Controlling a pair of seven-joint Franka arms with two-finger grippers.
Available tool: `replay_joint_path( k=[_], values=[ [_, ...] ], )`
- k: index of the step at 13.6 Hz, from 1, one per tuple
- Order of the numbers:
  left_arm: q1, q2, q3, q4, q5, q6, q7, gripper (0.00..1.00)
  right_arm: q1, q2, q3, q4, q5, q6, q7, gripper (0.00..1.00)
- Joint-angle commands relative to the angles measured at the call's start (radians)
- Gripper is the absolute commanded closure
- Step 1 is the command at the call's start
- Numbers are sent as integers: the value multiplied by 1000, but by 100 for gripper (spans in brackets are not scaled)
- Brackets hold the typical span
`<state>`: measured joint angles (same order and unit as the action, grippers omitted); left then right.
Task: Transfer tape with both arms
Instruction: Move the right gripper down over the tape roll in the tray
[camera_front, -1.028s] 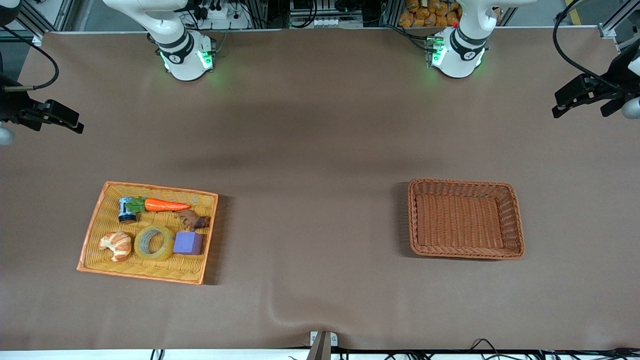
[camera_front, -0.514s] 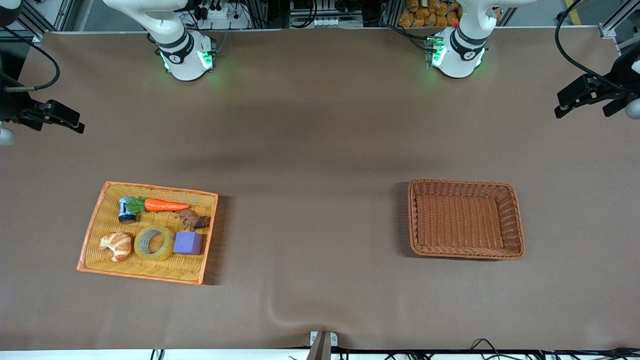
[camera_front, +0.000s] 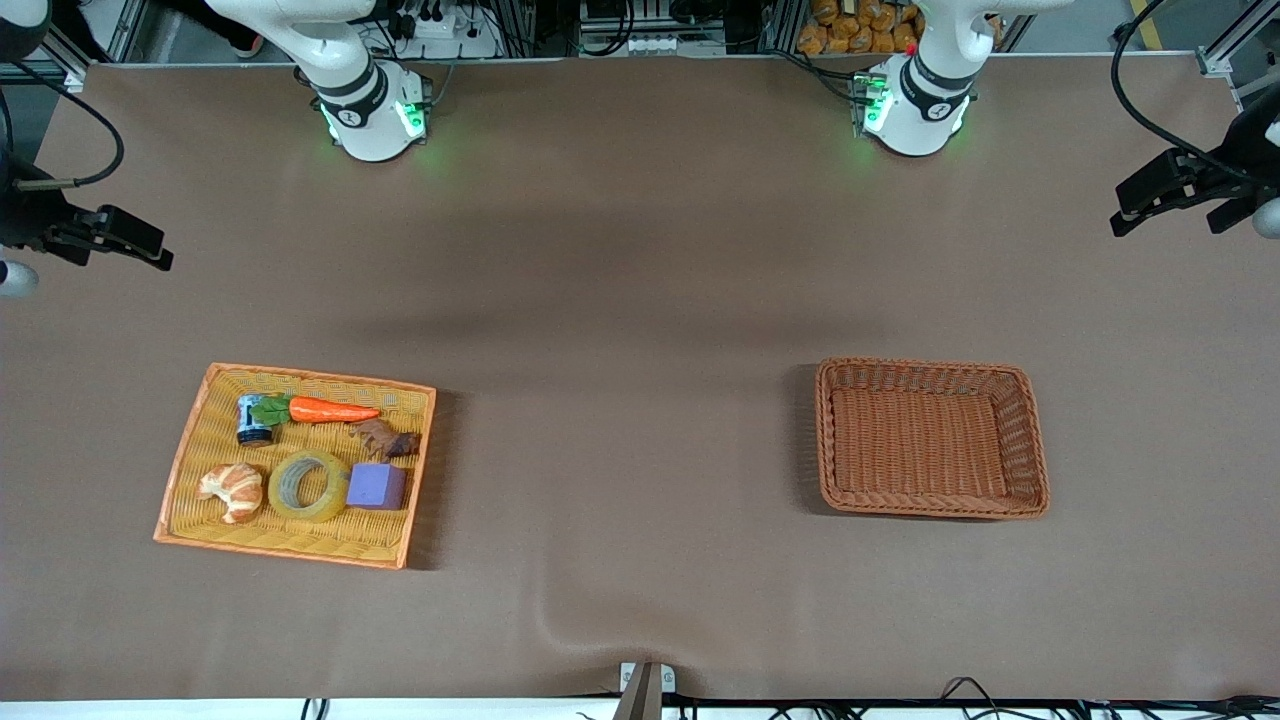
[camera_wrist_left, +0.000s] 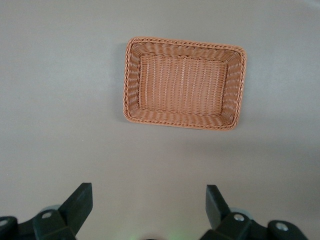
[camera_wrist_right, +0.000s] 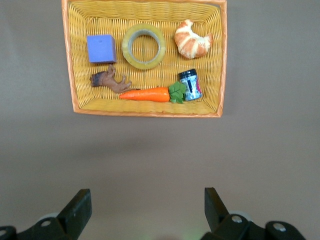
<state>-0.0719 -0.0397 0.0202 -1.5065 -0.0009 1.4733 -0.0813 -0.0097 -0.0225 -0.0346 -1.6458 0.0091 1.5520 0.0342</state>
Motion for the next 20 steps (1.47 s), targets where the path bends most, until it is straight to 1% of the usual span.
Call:
replay_joint_path(
  k=[1,3,8,10,12,16,17,18,20],
  values=[
    [1,4,-2,5,22,-8,26,0,22,61,9,-2,12,69,13,0],
    [3,-3,0,5,18,-8,28,0,34,133,9,3,12,138,13,0],
    [3,-2,1,5,19,-8,28,0,10,280,9,11,12,325,-2,0],
    [3,-2,0,5,15,-8,28,0,4,355,9,26,12,397,-2,0],
    [3,1,0,5,10,-5,26,0,-10,441,9,61,12,447,-2,0],
    [4,1,0,6,7,1,26,0,-13,604,9,194,6,461,-65,0],
    [4,1,0,6,7,1,26,0,-13,653,7,227,6,489,-83,0],
    [4,1,0,6,7,1,26,0,-13,688,7,238,8,529,-102,0],
    [4,0,0,6,9,1,28,0,-18,730,7,235,9,614,-169,0]
  ],
)
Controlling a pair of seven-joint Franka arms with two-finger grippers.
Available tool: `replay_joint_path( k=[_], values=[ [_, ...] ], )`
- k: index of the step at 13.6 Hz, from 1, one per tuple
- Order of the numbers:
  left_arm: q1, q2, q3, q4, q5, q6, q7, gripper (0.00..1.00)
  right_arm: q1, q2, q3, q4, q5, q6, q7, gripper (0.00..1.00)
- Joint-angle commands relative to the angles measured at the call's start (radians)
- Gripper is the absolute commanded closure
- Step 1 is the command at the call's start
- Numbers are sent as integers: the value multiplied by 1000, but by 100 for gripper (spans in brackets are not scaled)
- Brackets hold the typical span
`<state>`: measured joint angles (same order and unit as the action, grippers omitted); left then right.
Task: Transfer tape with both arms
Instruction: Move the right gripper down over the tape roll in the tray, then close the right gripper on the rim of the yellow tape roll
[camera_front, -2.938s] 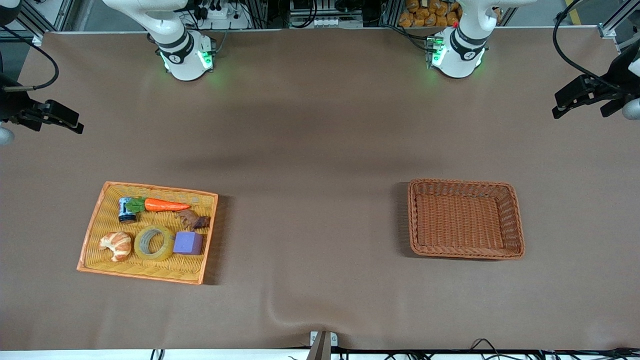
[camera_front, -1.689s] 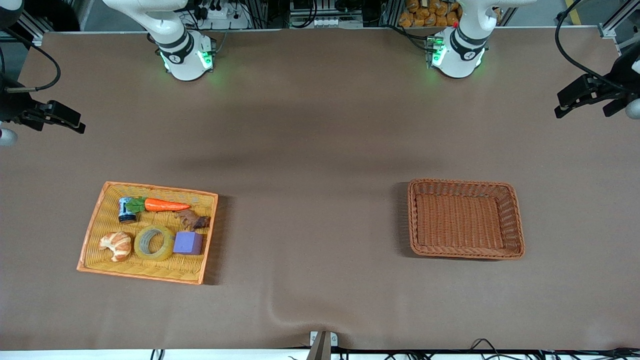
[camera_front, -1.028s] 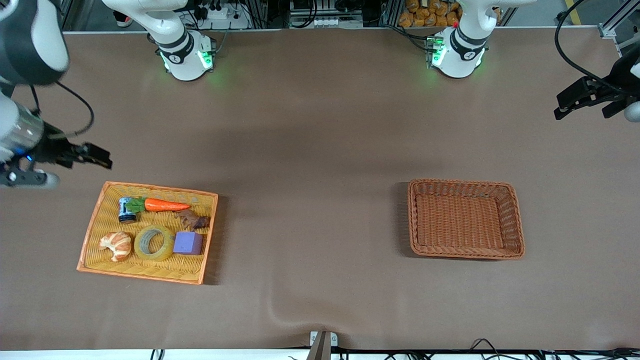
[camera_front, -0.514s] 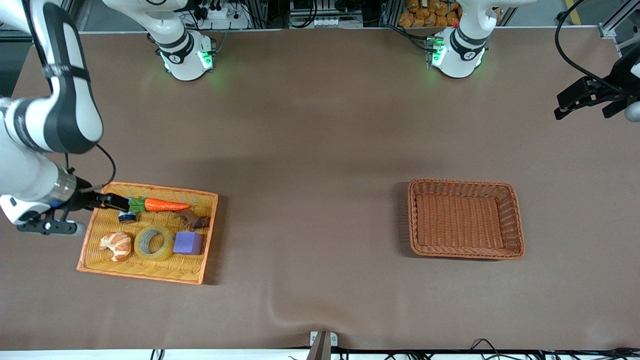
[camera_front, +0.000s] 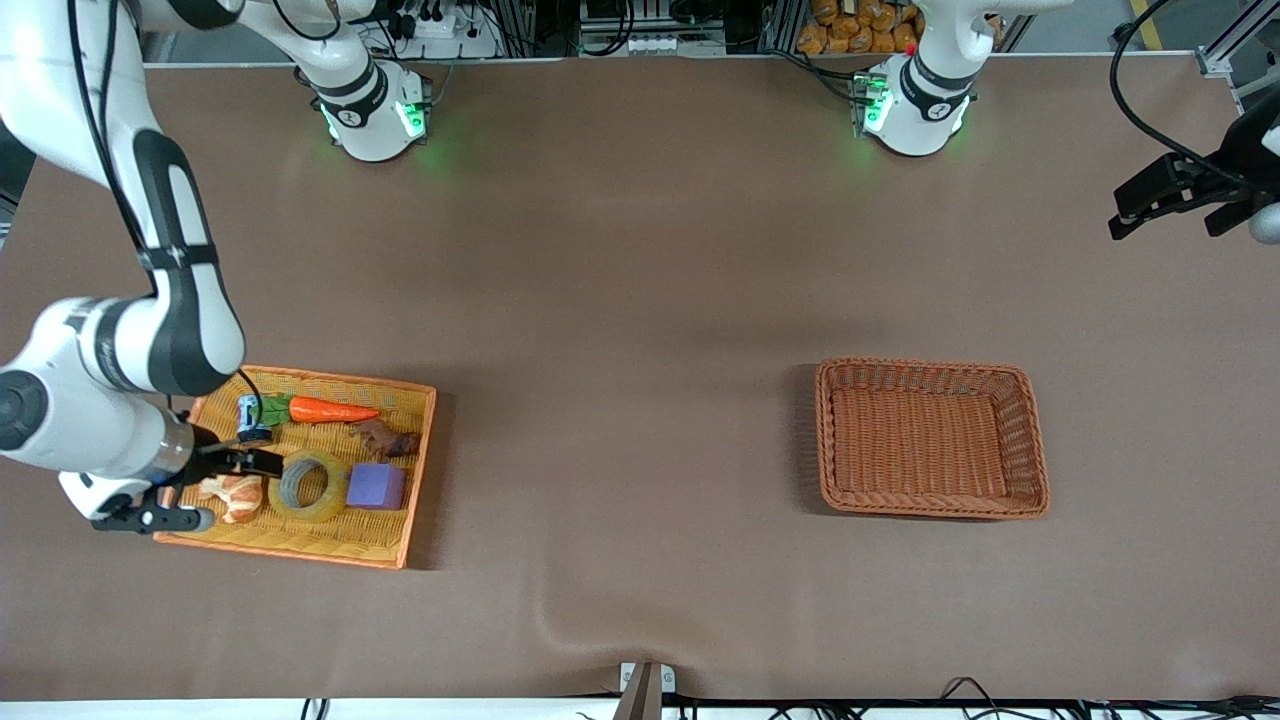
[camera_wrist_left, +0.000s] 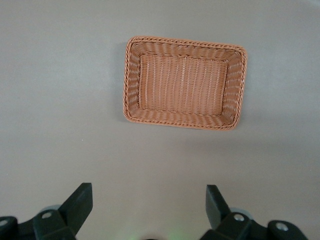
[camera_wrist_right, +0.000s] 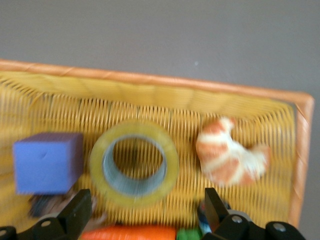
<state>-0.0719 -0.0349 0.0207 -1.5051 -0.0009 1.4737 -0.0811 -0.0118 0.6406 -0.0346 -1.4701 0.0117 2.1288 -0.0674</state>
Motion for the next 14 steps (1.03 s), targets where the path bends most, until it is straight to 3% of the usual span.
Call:
replay_joint_path(
  k=[1,5,9,10,12,13,14],
  values=[
    [4,-7,1,5,9,0,27,0,-36,79,7,54,10,49,-124,0],
    [4,-8,-1,5,9,0,27,0,-51,134,8,51,17,51,-164,0],
    [4,-5,1,5,9,0,27,0,-48,156,8,27,94,22,-160,0],
    [4,-5,1,5,9,0,27,0,-51,157,8,27,94,20,-166,12],
    [4,-5,1,5,9,0,27,0,-50,157,8,27,94,19,-169,92],
    [4,-5,-1,5,9,0,27,0,-53,157,10,27,94,19,-169,100],
    [4,-5,1,5,9,0,27,0,-53,157,10,27,94,17,-167,100]
  ],
)
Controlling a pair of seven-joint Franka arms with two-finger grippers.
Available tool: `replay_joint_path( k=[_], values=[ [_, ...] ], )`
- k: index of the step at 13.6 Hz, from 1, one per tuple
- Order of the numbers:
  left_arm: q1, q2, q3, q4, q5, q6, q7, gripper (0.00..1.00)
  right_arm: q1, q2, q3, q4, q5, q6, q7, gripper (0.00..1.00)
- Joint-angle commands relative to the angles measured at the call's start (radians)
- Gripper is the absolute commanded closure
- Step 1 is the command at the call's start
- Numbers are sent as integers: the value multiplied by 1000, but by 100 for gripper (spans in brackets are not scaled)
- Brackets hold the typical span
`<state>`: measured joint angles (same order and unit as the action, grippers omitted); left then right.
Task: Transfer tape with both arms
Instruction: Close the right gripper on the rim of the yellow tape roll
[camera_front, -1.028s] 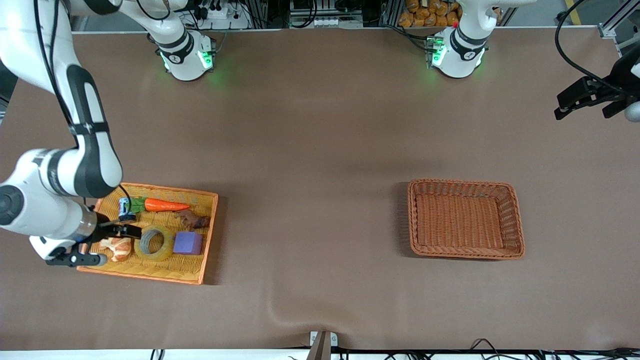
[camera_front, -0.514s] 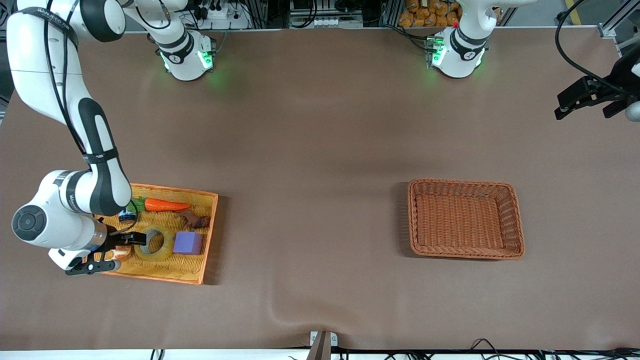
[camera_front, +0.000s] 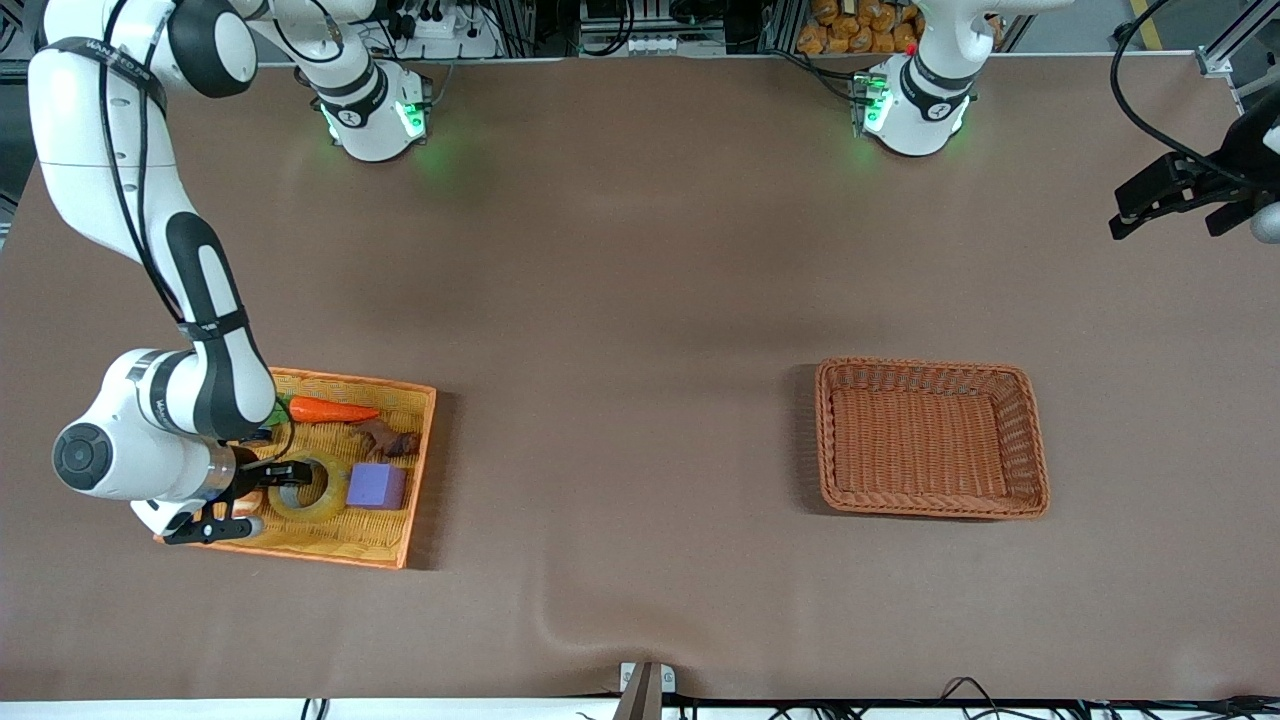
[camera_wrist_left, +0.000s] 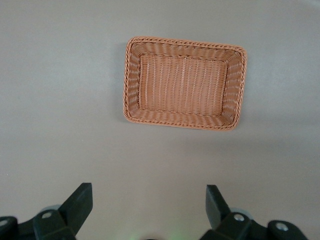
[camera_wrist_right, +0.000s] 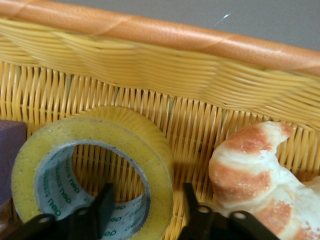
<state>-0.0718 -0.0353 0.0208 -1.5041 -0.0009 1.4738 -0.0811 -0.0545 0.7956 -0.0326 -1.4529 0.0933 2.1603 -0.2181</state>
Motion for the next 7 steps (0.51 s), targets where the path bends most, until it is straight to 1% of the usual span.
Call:
replay_joint_path(
  k=[1,3,5,7],
  values=[
    [4,-3,1,4,7,0,27,0,-10,1,8,11,13,-16,-17,100],
    [4,-5,-1,4,9,0,27,0,-7,-15,10,17,13,-22,-20,100],
    [4,-6,-1,4,9,0,27,0,-25,-27,10,48,14,-100,-42,100],
    [4,-5,1,4,9,0,27,0,-47,-33,13,107,14,-201,-81,100]
  ],
)
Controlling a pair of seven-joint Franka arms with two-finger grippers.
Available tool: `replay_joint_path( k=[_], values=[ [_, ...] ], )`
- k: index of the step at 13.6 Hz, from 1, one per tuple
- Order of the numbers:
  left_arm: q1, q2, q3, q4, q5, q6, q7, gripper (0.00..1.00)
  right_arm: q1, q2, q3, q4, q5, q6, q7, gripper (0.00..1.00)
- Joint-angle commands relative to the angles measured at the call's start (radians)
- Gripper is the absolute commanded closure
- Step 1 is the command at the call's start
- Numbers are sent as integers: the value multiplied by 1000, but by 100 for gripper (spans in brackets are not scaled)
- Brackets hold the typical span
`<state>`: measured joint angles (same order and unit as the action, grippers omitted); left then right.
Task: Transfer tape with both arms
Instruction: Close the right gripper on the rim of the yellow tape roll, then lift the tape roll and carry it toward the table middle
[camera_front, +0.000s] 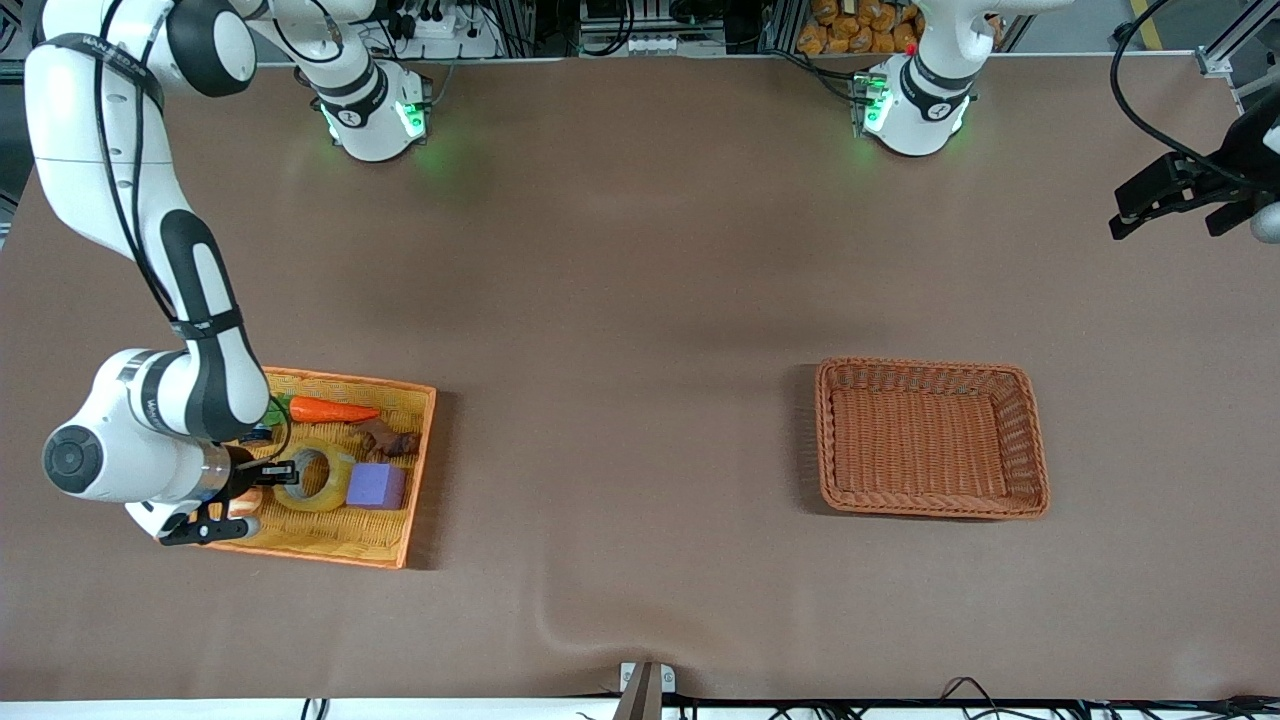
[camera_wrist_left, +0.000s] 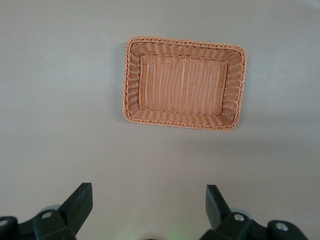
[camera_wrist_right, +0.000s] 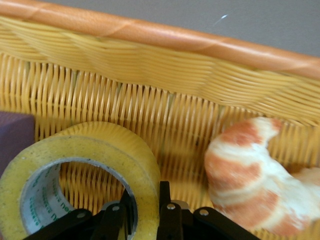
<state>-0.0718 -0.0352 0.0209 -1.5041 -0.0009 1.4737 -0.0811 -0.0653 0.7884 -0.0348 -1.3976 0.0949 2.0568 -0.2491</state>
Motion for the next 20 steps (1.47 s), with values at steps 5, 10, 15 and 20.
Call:
replay_joint_path(
  k=[5,10,15,20],
  values=[
    [6,-5,1,4,7,0,27,0,-47,-159,15,115,13,-259,-85,100],
    [7,-2,1,19,9,0,27,0,65,-218,30,121,9,-293,-75,100],
    [7,-2,1,19,9,0,27,0,277,-219,23,114,69,-216,-12,100],
    [9,0,1,19,7,0,27,0,416,-199,24,95,72,-176,301,100]
  ],
)
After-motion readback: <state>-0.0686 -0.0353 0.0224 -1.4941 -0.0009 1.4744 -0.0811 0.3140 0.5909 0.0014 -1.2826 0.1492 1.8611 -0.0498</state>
